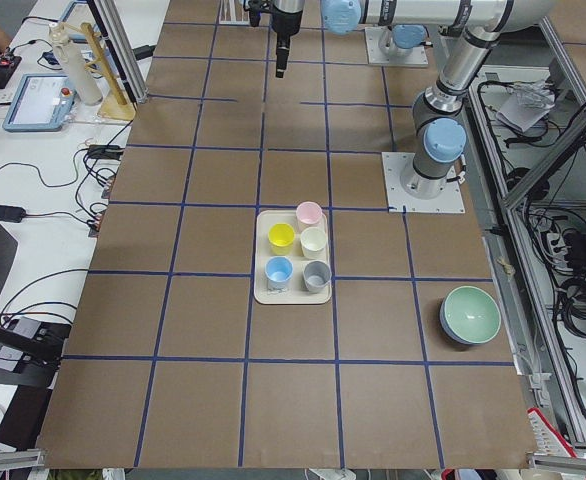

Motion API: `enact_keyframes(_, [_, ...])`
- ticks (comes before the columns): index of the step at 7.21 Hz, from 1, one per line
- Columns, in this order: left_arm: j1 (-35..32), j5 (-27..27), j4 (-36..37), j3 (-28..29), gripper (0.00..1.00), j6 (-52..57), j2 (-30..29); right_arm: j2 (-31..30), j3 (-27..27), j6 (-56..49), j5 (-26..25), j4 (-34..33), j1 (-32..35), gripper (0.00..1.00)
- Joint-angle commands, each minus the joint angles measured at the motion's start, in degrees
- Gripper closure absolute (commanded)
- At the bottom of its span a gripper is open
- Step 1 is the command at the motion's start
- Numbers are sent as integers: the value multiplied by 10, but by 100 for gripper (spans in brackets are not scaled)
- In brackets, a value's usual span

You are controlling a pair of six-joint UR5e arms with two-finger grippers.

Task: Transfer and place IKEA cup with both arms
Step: 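Move the right gripper to the light blue cup on the wire rack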

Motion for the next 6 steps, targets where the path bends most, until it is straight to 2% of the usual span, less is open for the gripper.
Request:
enact_keyframes(1, [-1,-2,1,0,0,0,0,21,-1,-80,-22,-48,-41,0])
enact_keyframes(4, [-1,-1,1,-1,0,0,-1,70,-4,-276,-15,-111,-156,0])
enact_keyframes(6, [-1,-3,2,0,0,0,-2,111,-5,-331,-14,-143,-192,0])
